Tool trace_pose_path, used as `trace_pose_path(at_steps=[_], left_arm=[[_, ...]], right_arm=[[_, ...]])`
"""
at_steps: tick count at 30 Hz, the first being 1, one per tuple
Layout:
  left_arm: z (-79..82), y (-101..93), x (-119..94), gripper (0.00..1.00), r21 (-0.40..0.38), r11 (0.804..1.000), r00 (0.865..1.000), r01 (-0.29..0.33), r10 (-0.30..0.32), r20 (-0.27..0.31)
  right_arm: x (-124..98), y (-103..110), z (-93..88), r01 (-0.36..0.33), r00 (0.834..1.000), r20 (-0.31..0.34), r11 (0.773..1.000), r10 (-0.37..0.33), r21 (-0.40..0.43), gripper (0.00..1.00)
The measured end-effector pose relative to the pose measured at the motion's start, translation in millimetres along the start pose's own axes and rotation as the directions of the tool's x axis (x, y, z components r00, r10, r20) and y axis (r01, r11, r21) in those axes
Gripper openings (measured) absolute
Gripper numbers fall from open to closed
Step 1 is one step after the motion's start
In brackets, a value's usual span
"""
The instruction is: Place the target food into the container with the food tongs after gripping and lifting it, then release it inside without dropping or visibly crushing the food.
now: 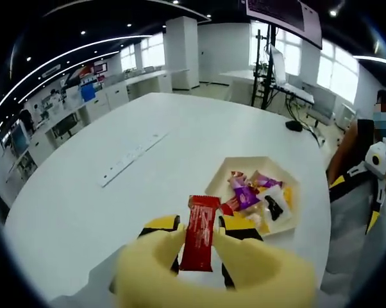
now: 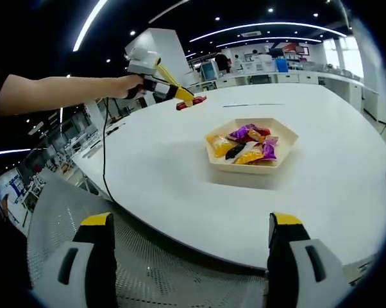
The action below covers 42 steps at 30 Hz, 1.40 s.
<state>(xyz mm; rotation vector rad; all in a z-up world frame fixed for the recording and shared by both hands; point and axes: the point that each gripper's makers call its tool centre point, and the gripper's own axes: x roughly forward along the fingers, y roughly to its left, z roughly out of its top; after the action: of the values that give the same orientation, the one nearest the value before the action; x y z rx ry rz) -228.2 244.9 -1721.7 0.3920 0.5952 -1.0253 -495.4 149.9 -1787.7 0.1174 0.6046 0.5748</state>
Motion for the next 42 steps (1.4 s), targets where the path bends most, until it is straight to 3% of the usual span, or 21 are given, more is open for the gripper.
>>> trace_pose_path(at_steps=[42], left_arm=[[62.5, -67.5, 49.0, 0.21, 0.081, 0.992, 0.995, 0.100, -0.101, 0.007]], right_arm=[[-0.3, 0.9, 2.7, -0.002, 1.000, 0.020, 1.000, 0.003, -0.004, 1.00]])
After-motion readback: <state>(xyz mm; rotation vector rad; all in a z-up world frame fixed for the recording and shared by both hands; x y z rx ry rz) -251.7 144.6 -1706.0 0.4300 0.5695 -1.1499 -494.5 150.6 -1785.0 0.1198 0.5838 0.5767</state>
